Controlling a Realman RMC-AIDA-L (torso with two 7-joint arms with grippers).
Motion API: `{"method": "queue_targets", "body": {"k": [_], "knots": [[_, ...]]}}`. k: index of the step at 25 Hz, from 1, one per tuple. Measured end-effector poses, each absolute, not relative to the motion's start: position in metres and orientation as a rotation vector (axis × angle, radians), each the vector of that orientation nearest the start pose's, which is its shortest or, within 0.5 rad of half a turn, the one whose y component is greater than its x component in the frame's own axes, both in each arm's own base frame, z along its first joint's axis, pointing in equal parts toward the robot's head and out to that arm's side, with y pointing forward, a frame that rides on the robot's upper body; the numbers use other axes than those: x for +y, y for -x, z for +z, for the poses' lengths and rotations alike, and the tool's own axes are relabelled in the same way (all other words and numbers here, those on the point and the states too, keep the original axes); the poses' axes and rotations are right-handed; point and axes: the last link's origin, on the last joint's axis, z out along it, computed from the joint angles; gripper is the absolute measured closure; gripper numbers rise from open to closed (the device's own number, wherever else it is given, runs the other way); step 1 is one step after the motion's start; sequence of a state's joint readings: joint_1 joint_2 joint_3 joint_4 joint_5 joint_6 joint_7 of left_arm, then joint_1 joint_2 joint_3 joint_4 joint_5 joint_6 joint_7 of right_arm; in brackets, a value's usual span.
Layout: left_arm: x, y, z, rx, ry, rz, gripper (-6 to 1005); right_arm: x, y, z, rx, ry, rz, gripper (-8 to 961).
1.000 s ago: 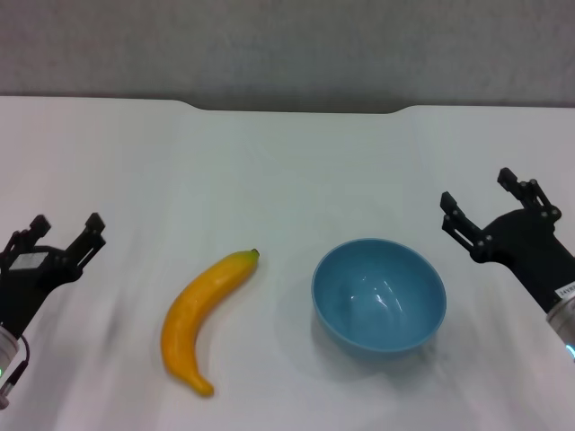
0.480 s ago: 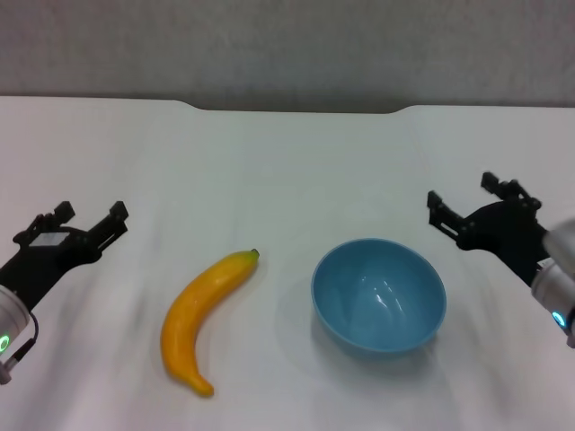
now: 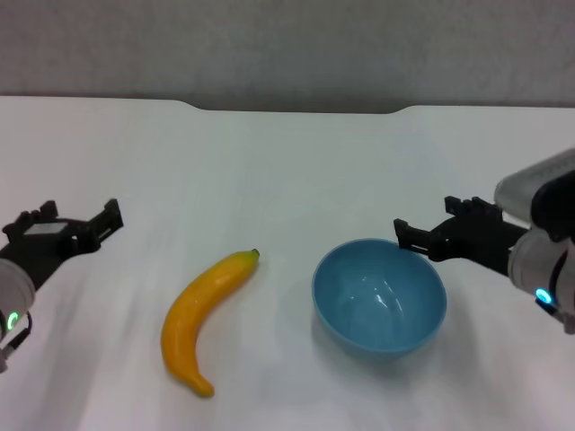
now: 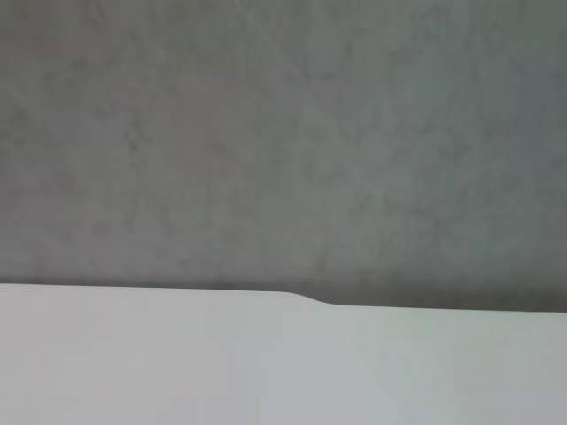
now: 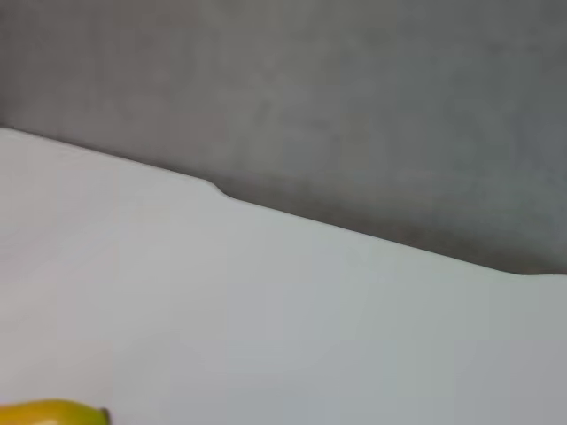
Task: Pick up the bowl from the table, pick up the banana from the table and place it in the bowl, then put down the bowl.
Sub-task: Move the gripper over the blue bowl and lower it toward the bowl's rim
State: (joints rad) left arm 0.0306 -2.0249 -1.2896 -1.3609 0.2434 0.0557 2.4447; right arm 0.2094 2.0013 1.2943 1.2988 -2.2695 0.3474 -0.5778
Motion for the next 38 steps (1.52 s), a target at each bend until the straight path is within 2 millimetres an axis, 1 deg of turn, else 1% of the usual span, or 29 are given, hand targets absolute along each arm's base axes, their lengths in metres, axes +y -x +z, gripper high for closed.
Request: {"method": "queue_targets", "body": {"k": [3, 7, 10, 11, 14, 15, 16, 24, 27, 31, 34, 38], "knots": [[0.323, 0.271, 0.013, -0.961, 1.684, -0.412, 128, 0.357, -0.215, -0.02, 0.792, 2.168, 0.279, 74], [0.325, 0.27, 0.016, -0.959, 1.676, -0.346, 129, 0.361, -0.208, 0.002, 0.861, 2.174, 0.287, 74], [0.323, 0.271, 0.015, -0.958, 1.677, -0.326, 131, 0.367, -0.209, 0.016, 0.944, 2.164, 0.28, 74], [0.323, 0.271, 0.015, -0.958, 1.677, -0.326, 131, 0.367, -0.209, 0.016, 0.944, 2.164, 0.28, 74], [0.323, 0.271, 0.015, -0.959, 1.676, -0.33, 132, 0.372, -0.216, 0.021, 1.023, 2.157, 0.227, 74], [0.323, 0.271, 0.015, -0.958, 1.676, -0.333, 132, 0.374, -0.219, 0.02, 1.05, 2.161, 0.202, 74], [0.323, 0.27, 0.015, -0.957, 1.677, -0.335, 133, 0.377, -0.222, 0.014, 1.096, 2.185, 0.155, 74], [0.324, 0.269, 0.013, -0.952, 1.684, -0.33, 135, 0.385, -0.221, -0.001, 1.2, 2.255, 0.051, 74], [0.324, 0.269, 0.013, -0.954, 1.684, -0.331, 136, 0.387, -0.224, -0.006, 1.241, 2.252, 0.003, 74], [0.325, 0.269, 0.012, -0.955, 1.685, -0.334, 138, 0.392, -0.23, -0.01, 1.263, 2.236, -0.068, 74], [0.326, 0.268, 0.012, -0.957, 1.685, -0.337, 139, 0.393, -0.233, -0.014, 1.281, 2.233, -0.084, 75], [0.326, 0.269, 0.011, -0.963, 1.683, -0.336, 140, 0.394, -0.231, -0.026, 1.273, 2.25, -0.096, 85]]}}
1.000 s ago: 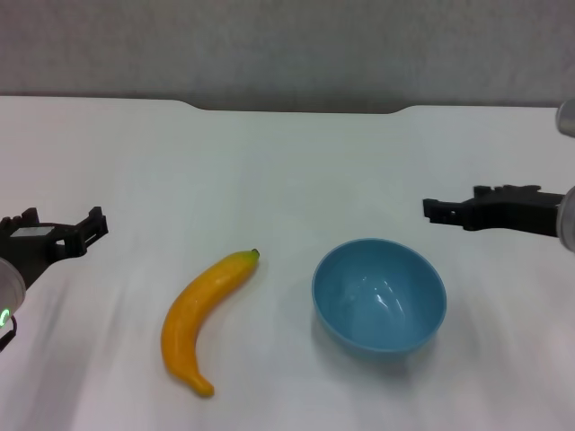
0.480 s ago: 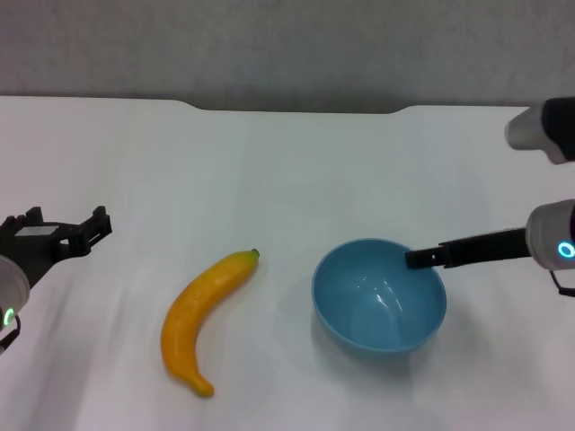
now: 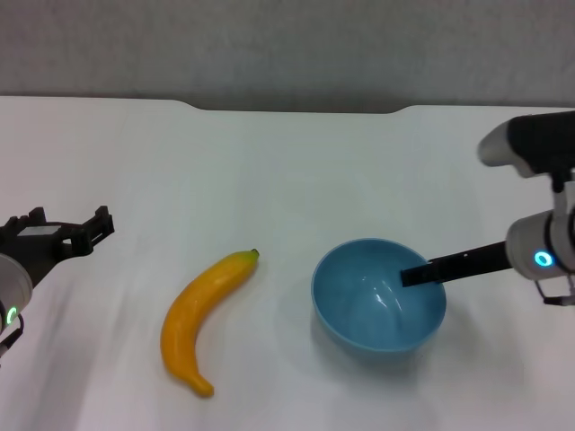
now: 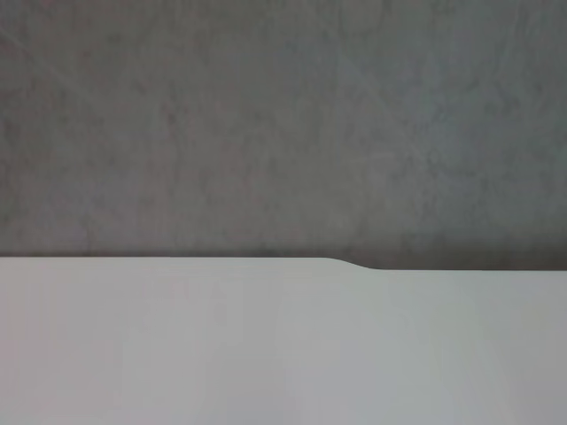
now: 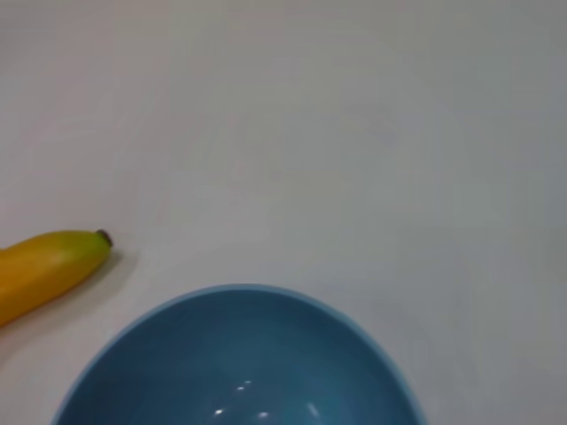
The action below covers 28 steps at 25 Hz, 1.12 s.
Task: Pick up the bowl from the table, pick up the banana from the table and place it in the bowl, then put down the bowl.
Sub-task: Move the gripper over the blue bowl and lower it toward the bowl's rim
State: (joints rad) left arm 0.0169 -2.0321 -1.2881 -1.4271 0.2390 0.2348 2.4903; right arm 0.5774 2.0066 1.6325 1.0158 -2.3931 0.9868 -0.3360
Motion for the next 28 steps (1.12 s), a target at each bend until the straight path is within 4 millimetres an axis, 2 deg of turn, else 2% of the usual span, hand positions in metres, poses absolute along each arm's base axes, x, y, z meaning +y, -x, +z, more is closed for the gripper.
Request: {"method": "queue_targets", "body": {"k": [2, 20, 28], "knots": [[0.326, 0.269, 0.011, -0.963, 1.683, -0.337, 141, 0.395, -0.23, -0.033, 1.273, 2.256, -0.104, 91], [0.328, 0.265, 0.007, -0.96, 1.7, -0.343, 147, 0.399, -0.244, -0.044, 1.339, 2.23, -0.199, 149], [0.328, 0.266, 0.005, -0.963, 1.702, -0.337, 150, 0.401, -0.243, -0.046, 1.319, 2.233, -0.2, 181]]}}
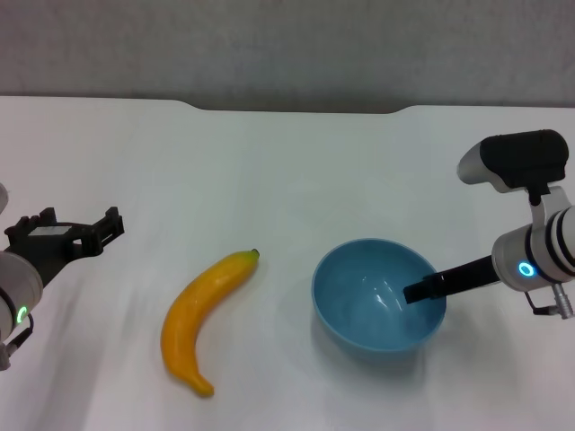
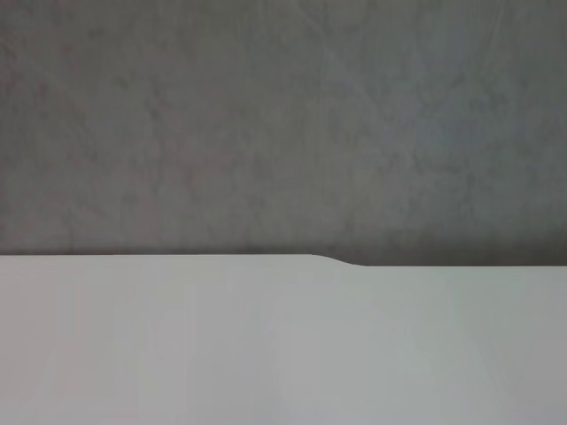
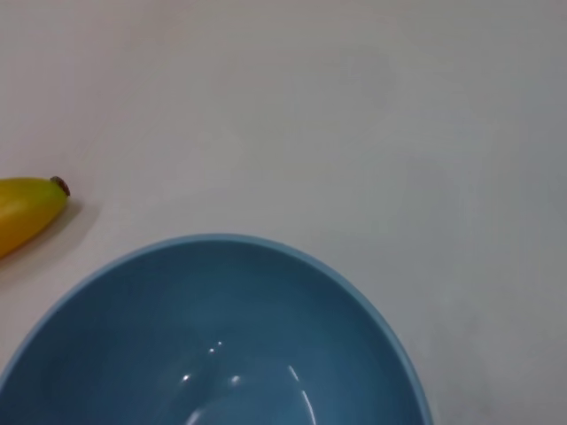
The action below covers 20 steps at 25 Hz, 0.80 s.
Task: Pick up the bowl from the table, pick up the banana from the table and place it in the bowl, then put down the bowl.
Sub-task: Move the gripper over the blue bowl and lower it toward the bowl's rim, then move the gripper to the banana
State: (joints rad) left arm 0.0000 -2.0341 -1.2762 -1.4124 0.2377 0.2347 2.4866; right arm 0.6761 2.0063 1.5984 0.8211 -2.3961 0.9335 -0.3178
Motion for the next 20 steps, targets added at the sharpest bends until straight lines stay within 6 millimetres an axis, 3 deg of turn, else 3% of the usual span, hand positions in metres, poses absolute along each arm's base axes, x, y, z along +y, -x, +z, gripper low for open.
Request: {"method": "queue_targets", "body": {"k": [5, 10, 15, 20], "knots": [[0.3281, 0.2668, 0.0052, -0.964, 1.702, -0.335, 152, 0.4007, -0.2398, -0.0491, 1.281, 2.248, -0.207, 228], [0.3277, 0.2685, 0.0053, -0.966, 1.7, -0.333, 153, 0.401, -0.2378, -0.0529, 1.23, 2.262, -0.217, 523], [0.327, 0.2733, 0.0051, -0.971, 1.695, -0.331, 155, 0.4006, -0.2377, -0.0537, 1.205, 2.273, -0.223, 735], [0.3261, 0.2757, 0.0051, -0.977, 1.692, -0.331, 157, 0.3994, -0.2378, -0.0556, 1.188, 2.279, -0.227, 880]]}}
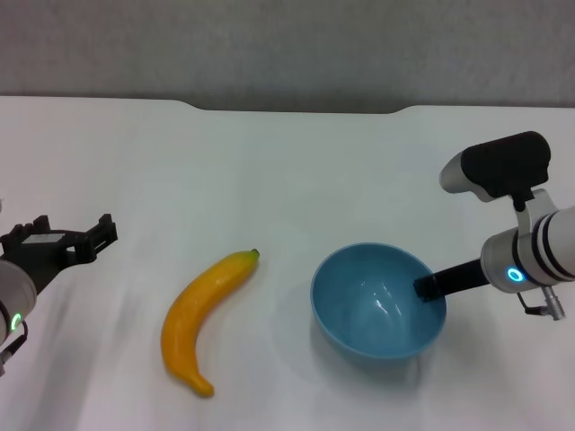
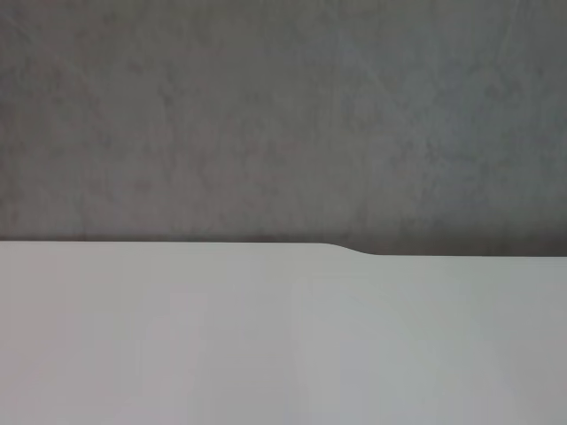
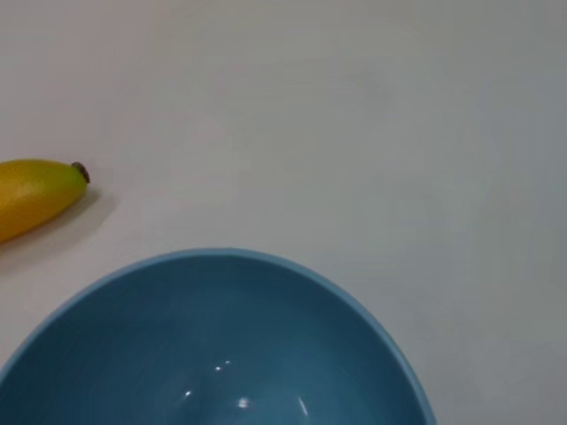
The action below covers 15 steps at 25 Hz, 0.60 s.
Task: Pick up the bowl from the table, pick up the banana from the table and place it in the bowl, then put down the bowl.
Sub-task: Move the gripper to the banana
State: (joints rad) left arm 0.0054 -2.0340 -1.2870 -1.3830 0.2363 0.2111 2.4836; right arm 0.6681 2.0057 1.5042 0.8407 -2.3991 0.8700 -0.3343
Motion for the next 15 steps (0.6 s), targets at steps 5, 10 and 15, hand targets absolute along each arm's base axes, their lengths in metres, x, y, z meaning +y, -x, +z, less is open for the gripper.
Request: {"method": "queue_targets", "body": {"k": [5, 10, 15], "knots": [[0.326, 0.274, 0.004, -0.975, 1.696, -0.333, 159, 0.4, -0.237, -0.055, 1.182, 2.273, -0.21, 910], [0.325, 0.268, 0.002, -0.999, 1.7, -0.342, 160, 0.399, -0.231, -0.048, 1.148, 2.261, -0.123, 912], [0.321, 0.252, -0.006, -0.978, 1.754, -0.324, 162, 0.396, -0.226, -0.038, 1.122, 2.241, -0.045, 914]]}}
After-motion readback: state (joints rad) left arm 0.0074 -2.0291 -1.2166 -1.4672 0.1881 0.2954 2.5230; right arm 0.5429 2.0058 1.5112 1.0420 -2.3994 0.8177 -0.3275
